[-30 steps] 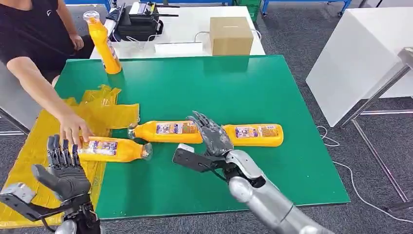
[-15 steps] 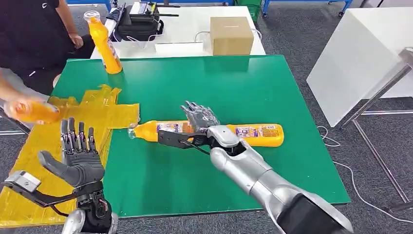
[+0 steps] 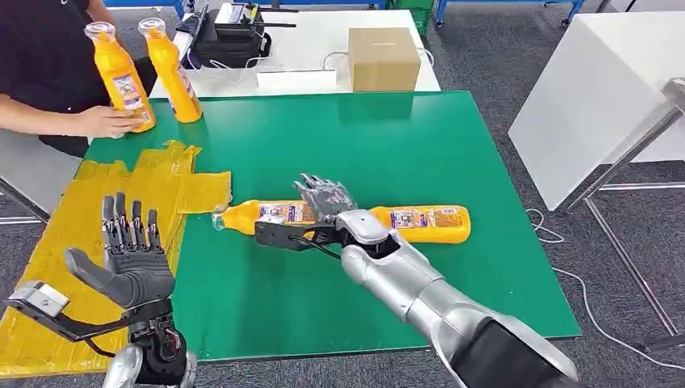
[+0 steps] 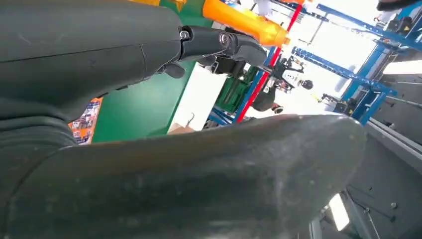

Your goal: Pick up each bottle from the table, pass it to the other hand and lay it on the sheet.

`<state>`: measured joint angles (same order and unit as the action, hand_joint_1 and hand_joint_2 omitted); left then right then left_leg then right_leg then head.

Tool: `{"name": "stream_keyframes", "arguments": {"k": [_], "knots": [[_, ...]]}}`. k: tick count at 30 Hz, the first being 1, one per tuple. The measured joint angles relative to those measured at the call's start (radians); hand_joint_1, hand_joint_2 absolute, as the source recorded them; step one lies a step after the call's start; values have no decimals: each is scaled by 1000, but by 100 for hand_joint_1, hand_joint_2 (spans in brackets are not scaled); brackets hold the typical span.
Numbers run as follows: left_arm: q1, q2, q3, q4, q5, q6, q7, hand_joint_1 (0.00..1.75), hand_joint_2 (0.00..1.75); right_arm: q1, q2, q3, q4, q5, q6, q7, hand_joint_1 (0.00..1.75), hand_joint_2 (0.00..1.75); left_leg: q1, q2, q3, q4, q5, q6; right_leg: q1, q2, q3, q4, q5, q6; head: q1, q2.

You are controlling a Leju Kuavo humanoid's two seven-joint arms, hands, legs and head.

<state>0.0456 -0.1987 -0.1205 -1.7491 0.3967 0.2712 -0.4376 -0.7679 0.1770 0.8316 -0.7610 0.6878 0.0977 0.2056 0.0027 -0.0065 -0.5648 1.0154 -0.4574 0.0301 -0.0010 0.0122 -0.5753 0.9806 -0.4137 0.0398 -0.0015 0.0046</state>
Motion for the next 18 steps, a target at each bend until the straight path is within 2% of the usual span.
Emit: {"name": "stream_keyframes", "arguments": {"k": [6, 18], "knots": [[-3, 0, 0, 1, 14, 1, 0, 0, 0, -14, 21, 41, 56, 3, 87, 17, 0, 175, 0, 0, 0, 0, 0, 0, 0, 0, 0, 0, 0, 0, 0, 0], [-18, -1, -14, 19, 33, -5, 16, 0, 0, -62, 68, 109, 268, 94, 83, 44, 0, 175, 0, 0, 0, 0, 0, 0, 0, 0, 0, 0, 0, 0, 0, 0]]}}
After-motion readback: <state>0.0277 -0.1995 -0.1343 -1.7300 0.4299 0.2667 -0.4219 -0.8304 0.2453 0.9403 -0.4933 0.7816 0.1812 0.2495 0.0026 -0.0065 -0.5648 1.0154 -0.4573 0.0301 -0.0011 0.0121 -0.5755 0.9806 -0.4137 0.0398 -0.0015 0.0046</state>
